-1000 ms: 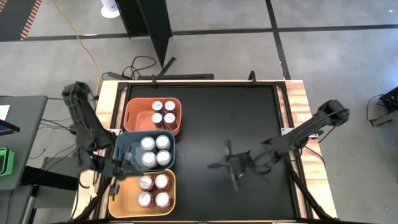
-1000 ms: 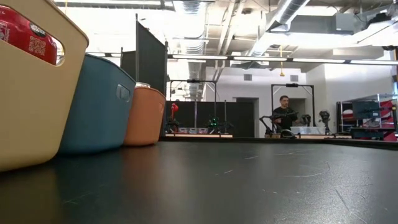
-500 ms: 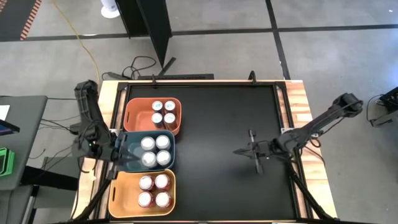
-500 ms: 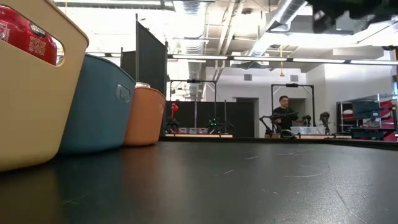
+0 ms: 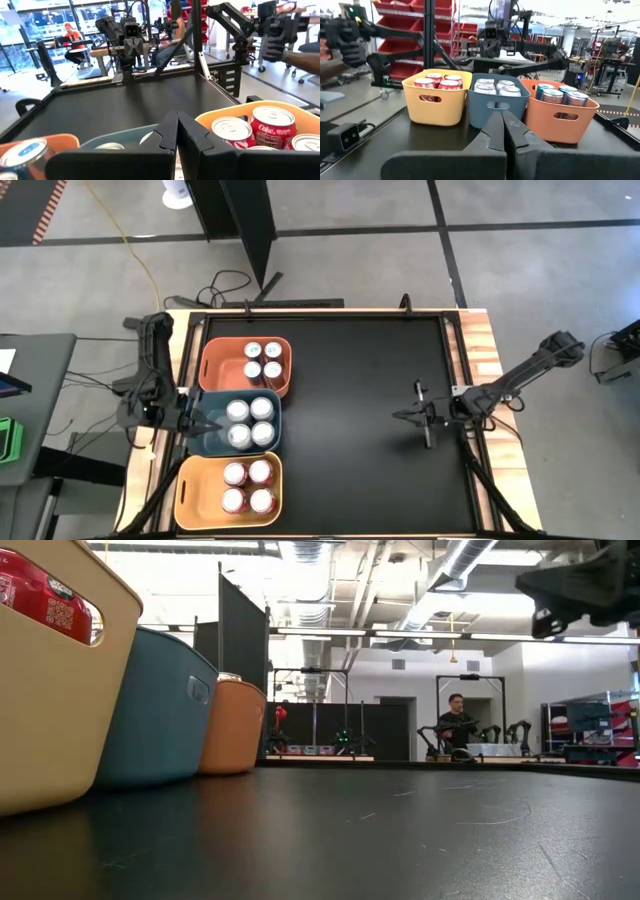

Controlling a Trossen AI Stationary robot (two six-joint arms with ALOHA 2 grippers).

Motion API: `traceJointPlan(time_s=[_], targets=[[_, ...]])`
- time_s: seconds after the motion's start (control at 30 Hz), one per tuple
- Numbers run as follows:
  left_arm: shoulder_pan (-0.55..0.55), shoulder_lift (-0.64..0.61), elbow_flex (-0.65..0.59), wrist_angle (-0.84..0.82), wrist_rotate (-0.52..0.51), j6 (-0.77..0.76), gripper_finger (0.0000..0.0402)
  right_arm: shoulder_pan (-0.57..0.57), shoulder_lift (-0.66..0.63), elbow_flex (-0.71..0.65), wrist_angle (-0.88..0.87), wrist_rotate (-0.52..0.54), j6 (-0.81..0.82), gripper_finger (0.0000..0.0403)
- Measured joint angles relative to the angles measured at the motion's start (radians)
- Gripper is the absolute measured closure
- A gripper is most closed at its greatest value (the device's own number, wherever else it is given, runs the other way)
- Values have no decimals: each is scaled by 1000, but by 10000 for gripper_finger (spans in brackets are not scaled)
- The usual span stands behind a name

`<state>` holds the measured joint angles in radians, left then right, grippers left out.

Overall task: Sort soda cans
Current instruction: Return to Home Position

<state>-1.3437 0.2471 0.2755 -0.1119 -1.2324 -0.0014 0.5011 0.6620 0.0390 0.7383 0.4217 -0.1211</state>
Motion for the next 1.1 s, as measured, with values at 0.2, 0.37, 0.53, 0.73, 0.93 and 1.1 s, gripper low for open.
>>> traceJointPlan(time_s=[0.2,0.37,0.53,0.73,0.93,1.1], targets=[[0,-91,-33,21,4,3,401,0,-80,-31,-51,1,-2,403],[29,-116,-80,64,-4,0,401,0,-88,-31,-97,1,-6,403],[82,-115,-142,106,-1,-4,401,0,-88,-31,-104,1,6,403],[143,-115,-230,117,42,-94,401,0,-88,-32,-108,0,8,403],[157,-115,-255,130,50,-91,401,0,-88,-32,-122,0,9,403],[157,-116,-254,121,50,-94,401,0,-88,-33,-144,0,11,400]])
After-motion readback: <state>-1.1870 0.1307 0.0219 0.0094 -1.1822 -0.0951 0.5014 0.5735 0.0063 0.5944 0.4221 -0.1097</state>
